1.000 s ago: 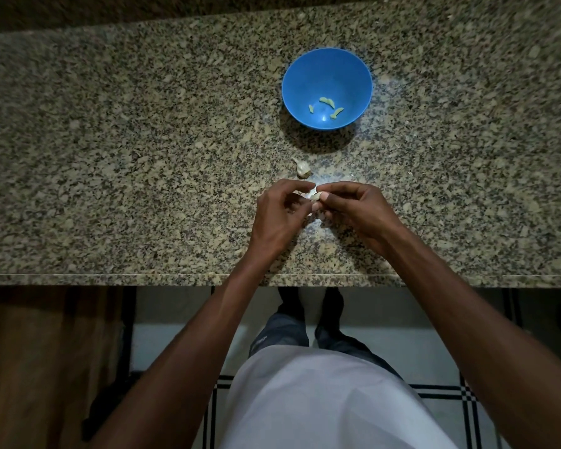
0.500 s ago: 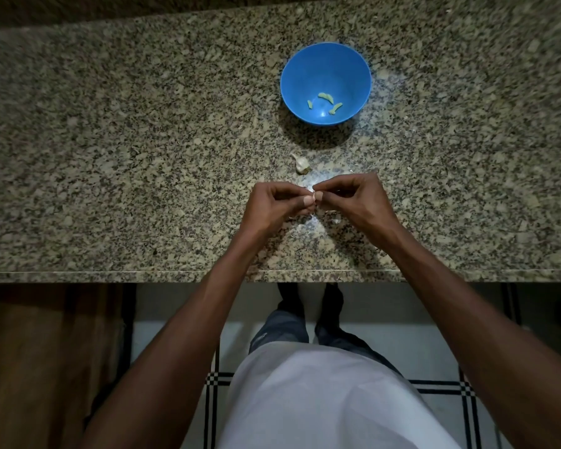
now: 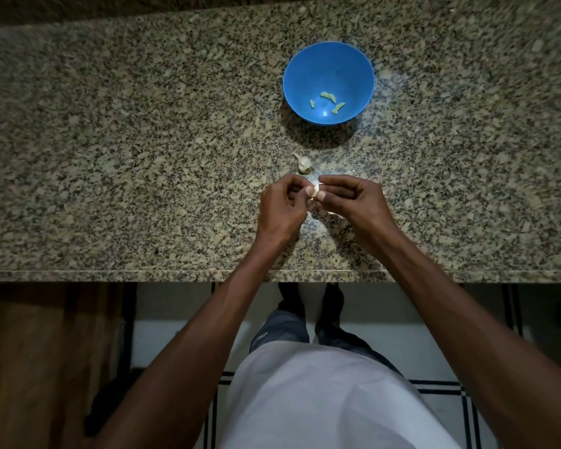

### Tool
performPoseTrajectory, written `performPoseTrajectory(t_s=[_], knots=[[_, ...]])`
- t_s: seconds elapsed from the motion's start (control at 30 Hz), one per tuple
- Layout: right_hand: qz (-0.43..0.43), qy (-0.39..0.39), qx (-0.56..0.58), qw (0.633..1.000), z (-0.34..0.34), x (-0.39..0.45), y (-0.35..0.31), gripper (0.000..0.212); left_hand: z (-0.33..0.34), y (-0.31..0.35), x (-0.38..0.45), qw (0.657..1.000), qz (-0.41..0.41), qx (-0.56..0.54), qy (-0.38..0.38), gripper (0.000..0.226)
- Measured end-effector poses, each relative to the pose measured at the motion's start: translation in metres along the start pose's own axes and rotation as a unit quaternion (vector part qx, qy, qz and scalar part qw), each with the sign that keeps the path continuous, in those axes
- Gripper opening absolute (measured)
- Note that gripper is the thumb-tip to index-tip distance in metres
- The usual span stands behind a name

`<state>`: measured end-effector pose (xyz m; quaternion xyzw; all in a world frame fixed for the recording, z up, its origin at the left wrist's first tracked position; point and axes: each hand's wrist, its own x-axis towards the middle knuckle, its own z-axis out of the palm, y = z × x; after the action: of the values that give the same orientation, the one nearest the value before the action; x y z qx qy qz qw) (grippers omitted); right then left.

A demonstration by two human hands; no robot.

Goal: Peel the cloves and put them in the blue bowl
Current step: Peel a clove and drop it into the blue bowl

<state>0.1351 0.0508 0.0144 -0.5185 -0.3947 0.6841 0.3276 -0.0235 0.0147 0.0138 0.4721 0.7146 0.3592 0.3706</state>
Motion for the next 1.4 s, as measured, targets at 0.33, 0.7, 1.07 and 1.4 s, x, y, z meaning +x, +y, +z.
performPoseTrajectory(t_s=[0.33, 0.7, 1.07, 1.4], knots=[[0.037, 0.011, 0.050, 0.998, 0.011, -0.005, 0.010, 0.028, 0.008, 0.002, -0.010, 0.999, 0.030, 0.012, 0.027, 0.006], [0.023, 0.009, 0.012, 1.000, 0.003, -0.003, 0.006, 0.028, -0.001, 0.002, -0.002, 0.997, 0.003, -0.049, 0.056, 0.011], [0.066, -0.043, -0.026, 0.997, -0.005, -0.001, -0.009, 0.019, -0.019, -0.009, 0.005, 0.985, 0.149, 0.078, -0.020, 0.015], [-0.027, -0.029, -0.218, 0.975, -0.006, 0.003, -0.014, 0.018, -0.022, -0.011, 0.010, 0.971, 0.172, 0.160, -0.046, 0.013]])
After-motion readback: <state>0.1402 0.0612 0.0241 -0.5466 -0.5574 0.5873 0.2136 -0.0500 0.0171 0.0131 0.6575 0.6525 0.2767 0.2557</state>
